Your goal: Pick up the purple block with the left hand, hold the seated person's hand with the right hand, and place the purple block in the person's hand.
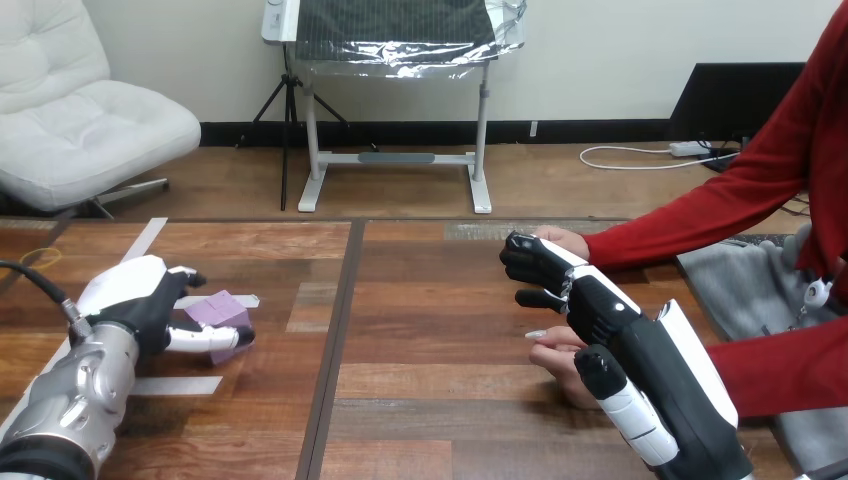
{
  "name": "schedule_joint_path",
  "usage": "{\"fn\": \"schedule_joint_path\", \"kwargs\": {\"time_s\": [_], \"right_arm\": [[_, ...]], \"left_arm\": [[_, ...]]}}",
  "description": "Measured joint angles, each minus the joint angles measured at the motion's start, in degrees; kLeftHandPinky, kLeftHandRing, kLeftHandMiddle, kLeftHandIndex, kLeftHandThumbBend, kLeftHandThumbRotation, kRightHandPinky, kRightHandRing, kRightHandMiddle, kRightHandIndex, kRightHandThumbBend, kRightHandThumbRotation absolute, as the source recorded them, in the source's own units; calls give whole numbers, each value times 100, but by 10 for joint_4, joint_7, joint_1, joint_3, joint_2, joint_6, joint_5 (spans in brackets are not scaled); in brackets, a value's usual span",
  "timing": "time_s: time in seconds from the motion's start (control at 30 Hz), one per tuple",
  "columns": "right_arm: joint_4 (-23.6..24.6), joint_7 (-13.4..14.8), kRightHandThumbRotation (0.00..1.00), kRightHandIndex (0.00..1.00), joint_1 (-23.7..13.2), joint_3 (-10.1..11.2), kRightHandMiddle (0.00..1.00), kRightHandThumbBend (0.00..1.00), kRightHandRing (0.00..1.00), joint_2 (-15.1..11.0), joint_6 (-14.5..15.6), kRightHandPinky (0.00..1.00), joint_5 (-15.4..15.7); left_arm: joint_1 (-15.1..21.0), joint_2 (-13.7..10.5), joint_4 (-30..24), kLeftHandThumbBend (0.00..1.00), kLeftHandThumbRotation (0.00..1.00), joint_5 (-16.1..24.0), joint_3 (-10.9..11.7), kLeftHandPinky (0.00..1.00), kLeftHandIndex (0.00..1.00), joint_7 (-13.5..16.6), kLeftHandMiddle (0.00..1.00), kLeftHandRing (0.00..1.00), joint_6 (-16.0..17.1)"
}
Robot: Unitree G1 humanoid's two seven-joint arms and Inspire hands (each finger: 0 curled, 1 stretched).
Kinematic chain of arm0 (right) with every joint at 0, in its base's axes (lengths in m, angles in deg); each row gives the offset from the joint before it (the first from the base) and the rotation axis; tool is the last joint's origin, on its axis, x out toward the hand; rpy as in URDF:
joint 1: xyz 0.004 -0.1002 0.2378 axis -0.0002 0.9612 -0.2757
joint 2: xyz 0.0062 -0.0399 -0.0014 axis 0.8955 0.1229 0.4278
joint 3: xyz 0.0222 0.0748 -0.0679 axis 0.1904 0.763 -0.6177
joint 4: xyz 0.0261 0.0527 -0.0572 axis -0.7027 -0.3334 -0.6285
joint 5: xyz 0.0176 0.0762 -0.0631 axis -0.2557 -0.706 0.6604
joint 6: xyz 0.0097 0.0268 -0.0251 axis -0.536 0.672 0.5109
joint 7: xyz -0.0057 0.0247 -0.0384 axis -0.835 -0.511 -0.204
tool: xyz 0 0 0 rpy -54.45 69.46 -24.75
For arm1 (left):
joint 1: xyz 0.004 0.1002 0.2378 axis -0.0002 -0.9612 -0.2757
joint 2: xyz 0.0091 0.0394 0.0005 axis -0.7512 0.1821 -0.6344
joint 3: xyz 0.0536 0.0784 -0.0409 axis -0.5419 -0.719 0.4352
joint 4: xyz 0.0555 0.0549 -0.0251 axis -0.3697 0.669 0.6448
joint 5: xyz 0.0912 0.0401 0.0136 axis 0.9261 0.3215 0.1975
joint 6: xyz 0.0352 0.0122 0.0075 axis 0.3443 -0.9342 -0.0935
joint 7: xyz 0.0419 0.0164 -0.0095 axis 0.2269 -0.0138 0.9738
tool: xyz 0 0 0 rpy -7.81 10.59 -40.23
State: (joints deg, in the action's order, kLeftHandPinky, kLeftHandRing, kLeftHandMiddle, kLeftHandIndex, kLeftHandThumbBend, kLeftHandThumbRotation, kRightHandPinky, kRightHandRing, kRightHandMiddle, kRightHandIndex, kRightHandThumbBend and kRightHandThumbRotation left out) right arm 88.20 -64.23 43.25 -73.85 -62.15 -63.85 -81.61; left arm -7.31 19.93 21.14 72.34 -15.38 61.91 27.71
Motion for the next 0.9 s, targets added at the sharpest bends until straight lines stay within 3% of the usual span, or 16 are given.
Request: {"fn": "schedule_joint_path", "kwargs": {"time_s": [0.6,0.9], "right_arm": [[0,0,100,87,0,0,86,80,86,0,0,81,-2],[0,0,100,87,0,0,86,81,86,-1,0,81,-2]], "left_arm": [[3,4,0,85,13,1,-18,62,74,1,78,74,-43],[8,5,0,83,8,-1,-22,54,69,5,73,68,-51]]}}
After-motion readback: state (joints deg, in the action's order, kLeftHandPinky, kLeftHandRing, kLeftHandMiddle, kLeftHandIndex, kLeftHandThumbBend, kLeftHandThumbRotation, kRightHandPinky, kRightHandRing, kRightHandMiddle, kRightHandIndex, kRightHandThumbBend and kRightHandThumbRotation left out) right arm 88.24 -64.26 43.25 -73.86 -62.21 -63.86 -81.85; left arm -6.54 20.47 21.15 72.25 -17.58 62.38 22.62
